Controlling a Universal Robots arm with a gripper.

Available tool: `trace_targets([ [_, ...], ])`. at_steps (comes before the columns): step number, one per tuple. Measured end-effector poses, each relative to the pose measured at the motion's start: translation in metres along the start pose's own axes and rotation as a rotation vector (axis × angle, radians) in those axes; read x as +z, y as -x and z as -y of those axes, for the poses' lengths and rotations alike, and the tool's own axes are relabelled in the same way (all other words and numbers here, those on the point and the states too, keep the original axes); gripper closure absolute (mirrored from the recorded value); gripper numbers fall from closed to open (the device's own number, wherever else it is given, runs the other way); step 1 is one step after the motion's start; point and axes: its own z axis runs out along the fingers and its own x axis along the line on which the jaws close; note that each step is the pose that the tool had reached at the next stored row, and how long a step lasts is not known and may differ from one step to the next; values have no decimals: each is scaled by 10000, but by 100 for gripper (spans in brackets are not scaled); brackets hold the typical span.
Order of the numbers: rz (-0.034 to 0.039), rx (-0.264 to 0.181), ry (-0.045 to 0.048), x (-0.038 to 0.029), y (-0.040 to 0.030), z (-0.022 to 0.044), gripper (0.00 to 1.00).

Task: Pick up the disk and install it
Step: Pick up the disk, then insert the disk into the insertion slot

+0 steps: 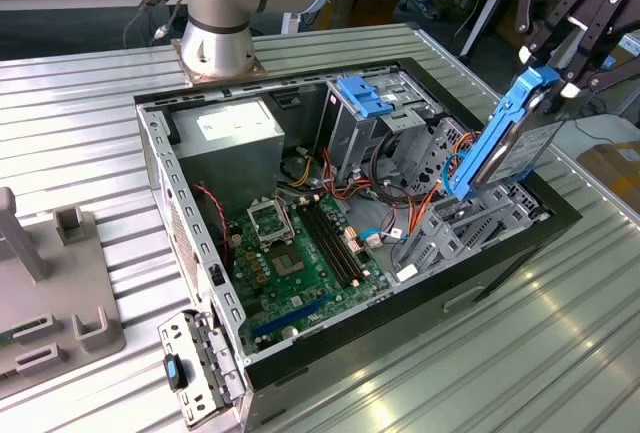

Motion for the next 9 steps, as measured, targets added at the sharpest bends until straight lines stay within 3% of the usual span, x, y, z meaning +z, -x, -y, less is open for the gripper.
trace_targets([
  [4, 0, 0, 0, 115, 0, -3, 63],
  [7, 1, 0, 0, 132, 0, -3, 63],
  [9, 0, 1, 0, 198, -1, -6, 63],
])
